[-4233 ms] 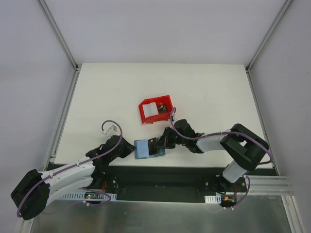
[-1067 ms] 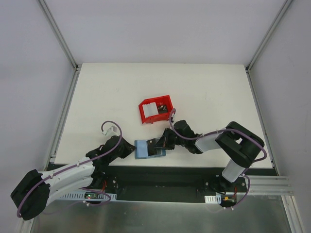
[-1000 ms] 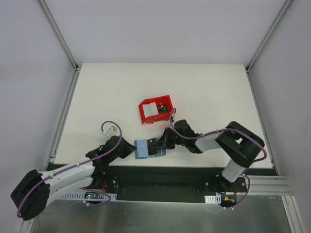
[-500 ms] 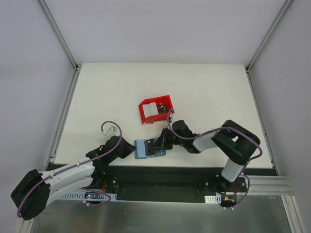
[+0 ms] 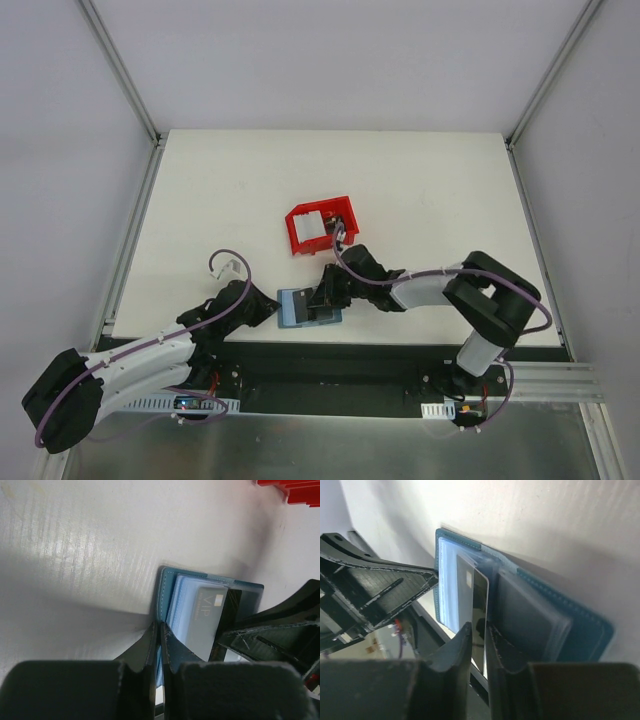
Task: Put the credit cards into the card holder
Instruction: Insert the credit card into the card holder.
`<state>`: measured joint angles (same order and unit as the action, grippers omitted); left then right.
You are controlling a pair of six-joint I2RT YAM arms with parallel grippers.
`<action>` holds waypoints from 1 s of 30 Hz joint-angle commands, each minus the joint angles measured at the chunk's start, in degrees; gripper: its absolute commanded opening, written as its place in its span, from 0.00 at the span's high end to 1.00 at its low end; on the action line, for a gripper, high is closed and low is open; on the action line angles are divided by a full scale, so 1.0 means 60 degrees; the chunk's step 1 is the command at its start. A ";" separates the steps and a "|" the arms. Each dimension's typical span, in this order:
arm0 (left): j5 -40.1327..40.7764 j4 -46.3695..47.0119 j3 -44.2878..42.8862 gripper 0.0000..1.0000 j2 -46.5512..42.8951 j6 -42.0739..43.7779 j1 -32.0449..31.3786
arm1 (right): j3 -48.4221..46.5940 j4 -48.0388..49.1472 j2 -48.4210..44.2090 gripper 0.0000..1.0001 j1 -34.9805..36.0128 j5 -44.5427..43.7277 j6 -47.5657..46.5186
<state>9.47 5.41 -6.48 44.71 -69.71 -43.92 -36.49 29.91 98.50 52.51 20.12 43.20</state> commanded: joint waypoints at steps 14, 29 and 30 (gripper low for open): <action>-0.0100 0.0241 -0.0107 1.00 0.0093 0.0120 -0.0077 | -0.1608 -0.3403 -0.0406 0.68 0.0462 -0.0702 -0.1926; -0.0114 0.0300 -0.0136 1.00 0.0107 0.0164 -0.0077 | -0.2912 -0.3711 0.0327 0.69 0.0916 -0.0131 -0.2293; -0.0114 0.0300 -0.0150 1.00 0.0107 0.0178 -0.0063 | -0.2912 -0.3725 0.0312 0.69 0.0931 -0.0160 -0.2278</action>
<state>9.28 5.76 -6.48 45.25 -69.45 -43.90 -51.33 5.96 100.09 57.14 16.16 30.09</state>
